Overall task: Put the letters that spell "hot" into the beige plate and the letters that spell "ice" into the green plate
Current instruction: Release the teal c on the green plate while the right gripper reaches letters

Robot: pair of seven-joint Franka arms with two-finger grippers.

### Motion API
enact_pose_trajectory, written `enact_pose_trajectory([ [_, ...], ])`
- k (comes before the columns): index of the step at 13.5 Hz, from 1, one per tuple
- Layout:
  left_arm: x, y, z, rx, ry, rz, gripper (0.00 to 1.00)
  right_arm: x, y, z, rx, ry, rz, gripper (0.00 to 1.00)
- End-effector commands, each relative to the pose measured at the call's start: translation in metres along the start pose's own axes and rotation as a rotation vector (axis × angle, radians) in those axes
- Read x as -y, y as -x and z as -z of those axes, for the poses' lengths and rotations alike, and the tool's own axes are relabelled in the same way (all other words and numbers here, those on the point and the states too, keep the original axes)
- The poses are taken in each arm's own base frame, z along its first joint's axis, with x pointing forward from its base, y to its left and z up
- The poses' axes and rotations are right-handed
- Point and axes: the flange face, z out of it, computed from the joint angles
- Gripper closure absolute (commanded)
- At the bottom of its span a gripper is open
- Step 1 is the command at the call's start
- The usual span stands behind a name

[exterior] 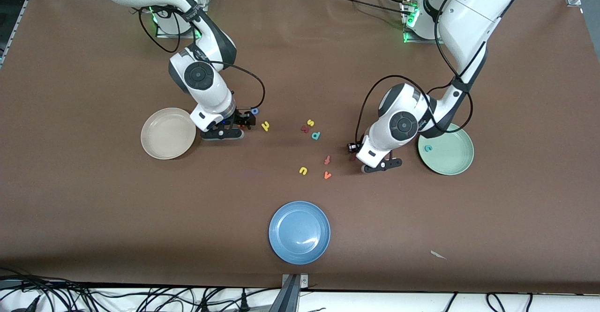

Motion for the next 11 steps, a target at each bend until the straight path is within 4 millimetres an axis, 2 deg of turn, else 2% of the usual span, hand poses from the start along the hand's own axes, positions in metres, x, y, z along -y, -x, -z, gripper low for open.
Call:
enact_pose_trajectory([
  [1, -0.001, -0.002, -0.008, -0.017, -0.029, -0.020, 0.37, -0.001, 0.015, -0.008, -0.022, -0.004, 0.009, 0.00],
  [6, -0.001, -0.002, -0.011, -0.024, -0.043, -0.033, 0.38, 0.005, 0.038, -0.032, -0.027, -0.031, 0.052, 0.00],
  [11, -0.001, -0.003, -0.013, -0.023, -0.042, -0.011, 0.66, 0.004, 0.043, -0.044, -0.008, -0.027, 0.062, 0.00],
])
